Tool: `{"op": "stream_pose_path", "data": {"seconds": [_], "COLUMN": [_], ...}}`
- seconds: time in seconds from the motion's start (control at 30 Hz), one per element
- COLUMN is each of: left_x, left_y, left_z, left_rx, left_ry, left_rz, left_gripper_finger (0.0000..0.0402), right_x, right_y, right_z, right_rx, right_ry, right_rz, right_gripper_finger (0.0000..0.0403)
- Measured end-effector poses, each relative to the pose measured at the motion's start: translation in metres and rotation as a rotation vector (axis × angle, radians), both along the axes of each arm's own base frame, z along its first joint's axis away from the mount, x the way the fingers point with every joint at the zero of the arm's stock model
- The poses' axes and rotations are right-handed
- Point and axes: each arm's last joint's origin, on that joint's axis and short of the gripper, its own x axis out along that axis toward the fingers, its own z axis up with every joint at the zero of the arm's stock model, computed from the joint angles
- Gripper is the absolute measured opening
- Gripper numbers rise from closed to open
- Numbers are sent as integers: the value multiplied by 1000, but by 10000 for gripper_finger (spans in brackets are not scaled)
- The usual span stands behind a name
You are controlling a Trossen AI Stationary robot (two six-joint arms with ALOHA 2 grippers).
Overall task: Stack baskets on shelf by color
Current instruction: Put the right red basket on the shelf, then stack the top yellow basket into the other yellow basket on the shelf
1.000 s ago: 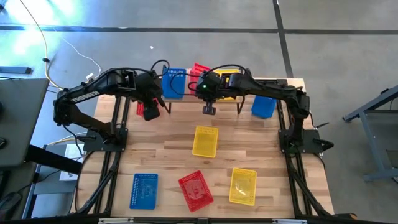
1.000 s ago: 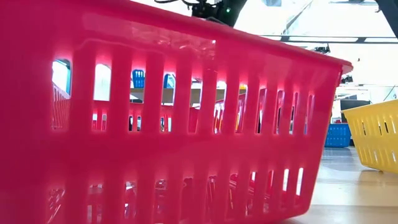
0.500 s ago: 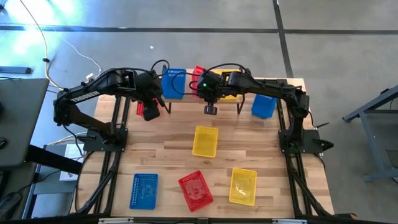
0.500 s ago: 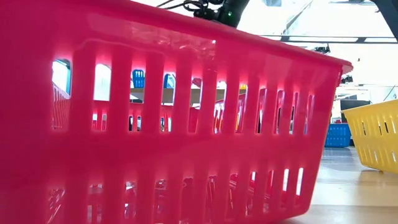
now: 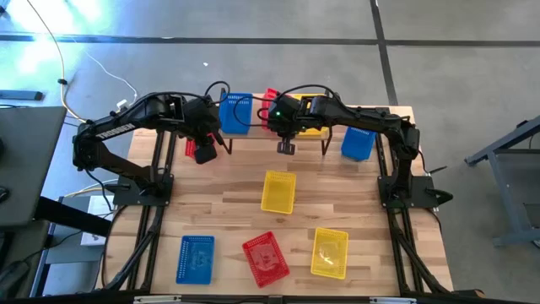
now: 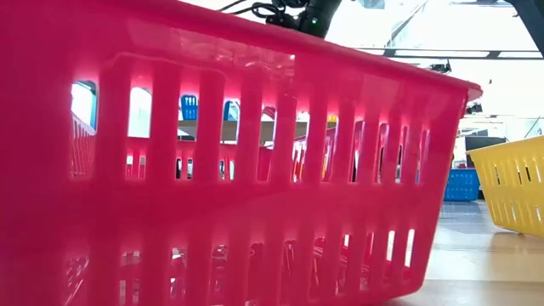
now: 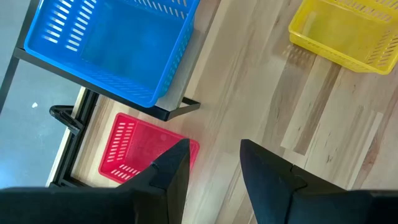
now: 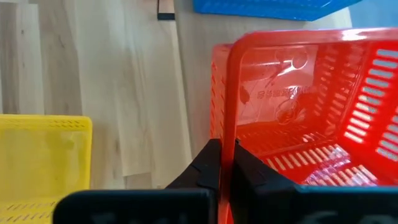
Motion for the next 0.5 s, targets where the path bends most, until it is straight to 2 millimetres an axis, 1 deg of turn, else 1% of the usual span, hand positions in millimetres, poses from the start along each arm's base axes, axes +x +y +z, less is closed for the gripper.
{"op": "stream_pose_path", "data": {"seconds": [0.3, 0.5], "left_x": [0, 0], "left_y": [0, 0], "left_z": [0, 0], "left_rx": [0, 0], "left_ry": [0, 0], "left_rz": [0, 0], "left_gripper_finger": [131, 131], "right_x": [0, 3], "right_y": [-5, -6], "right_z": [1, 3], "right_rx": [12, 12], "right_ry": [-27, -69], "right_rz": [-45, -42], "right_gripper_finger": [54, 61]}}
